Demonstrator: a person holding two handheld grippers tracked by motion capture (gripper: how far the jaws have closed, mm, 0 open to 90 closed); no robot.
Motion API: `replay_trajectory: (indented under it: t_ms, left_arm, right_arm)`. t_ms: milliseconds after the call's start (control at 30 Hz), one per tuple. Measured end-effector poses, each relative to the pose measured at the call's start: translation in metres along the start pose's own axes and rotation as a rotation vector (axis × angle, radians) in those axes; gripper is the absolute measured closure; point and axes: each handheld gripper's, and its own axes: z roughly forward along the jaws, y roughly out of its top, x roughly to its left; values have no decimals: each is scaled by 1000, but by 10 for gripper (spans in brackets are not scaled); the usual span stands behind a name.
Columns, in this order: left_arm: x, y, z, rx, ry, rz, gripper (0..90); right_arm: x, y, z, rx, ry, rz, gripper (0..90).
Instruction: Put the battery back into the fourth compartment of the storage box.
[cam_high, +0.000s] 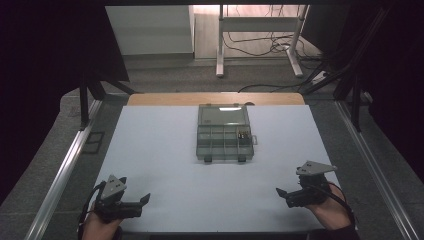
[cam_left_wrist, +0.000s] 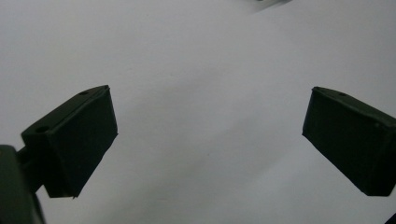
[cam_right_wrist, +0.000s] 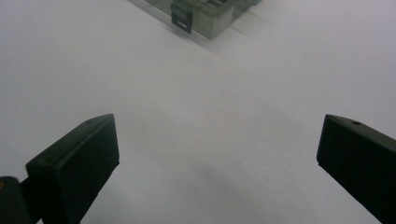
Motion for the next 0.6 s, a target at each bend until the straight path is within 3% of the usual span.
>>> replay_trajectory:
  t_ms: [400, 600]
  left_arm:
    - [0, 0, 0, 2, 0, 0, 38]
    - [0, 0, 0, 2, 1, 0, 38]
  right_arm:
    - [-13, -30, -4, -19, -44, 77, 0]
    - [-15, -35, -4, -16, -44, 92, 0]
